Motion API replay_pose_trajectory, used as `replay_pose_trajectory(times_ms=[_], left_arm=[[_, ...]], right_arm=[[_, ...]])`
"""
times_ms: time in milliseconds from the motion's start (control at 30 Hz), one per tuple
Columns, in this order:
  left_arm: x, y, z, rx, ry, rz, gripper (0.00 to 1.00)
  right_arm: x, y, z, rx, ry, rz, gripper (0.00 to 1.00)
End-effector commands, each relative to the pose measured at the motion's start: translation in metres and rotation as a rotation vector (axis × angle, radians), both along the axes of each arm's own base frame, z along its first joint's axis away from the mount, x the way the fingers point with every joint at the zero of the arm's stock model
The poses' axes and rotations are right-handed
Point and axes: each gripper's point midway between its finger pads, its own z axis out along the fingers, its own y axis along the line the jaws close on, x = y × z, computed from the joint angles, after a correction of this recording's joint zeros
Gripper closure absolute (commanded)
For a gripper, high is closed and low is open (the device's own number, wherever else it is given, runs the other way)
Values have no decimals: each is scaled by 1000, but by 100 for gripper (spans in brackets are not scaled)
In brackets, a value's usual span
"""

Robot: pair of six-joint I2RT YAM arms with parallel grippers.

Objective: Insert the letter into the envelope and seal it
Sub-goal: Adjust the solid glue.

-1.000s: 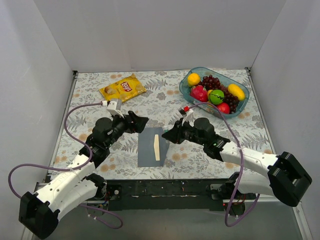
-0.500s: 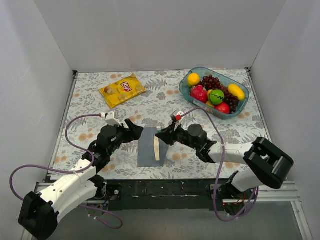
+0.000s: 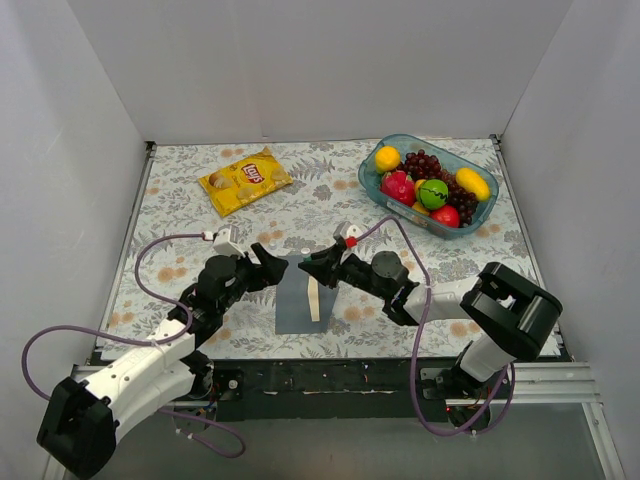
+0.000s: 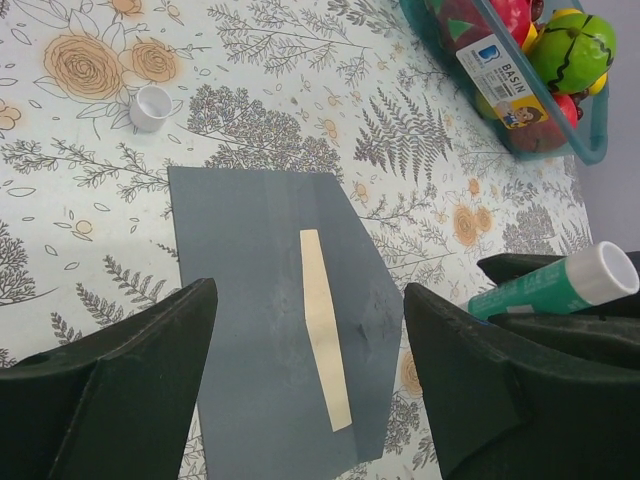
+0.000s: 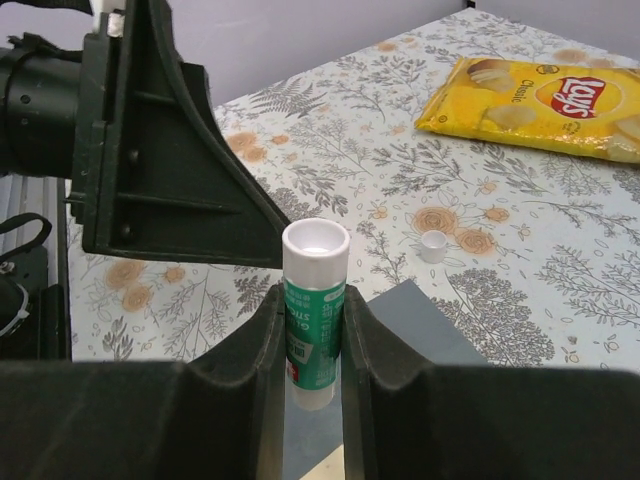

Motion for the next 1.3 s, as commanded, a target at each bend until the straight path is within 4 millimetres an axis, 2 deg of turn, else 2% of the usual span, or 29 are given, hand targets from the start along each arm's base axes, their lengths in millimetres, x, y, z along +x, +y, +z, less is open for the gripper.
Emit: replay_pose_trajectory(times_ms=[0, 133, 300, 600, 1033, 1267], left_arm=[[6, -6, 13, -11, -37, -22, 26], [11, -9, 20, 13, -56, -36, 26], [14, -12, 19, 60, -59, -65, 26], [7, -25, 26, 66, -98, -148, 26], [-18, -75, 32, 140, -152, -368, 26], [-23, -89, 32, 175, -169, -429, 26]], right_arm=[[-10, 12, 35, 83, -120, 74, 99], [-22, 17, 31, 51, -93, 127, 99], [-35, 23, 30, 2, -65, 212, 99], [-43, 26, 28, -33, -37, 261, 99], [-52, 29, 26, -65, -26, 329, 99], [-56, 30, 25, -80, -27, 355, 99]])
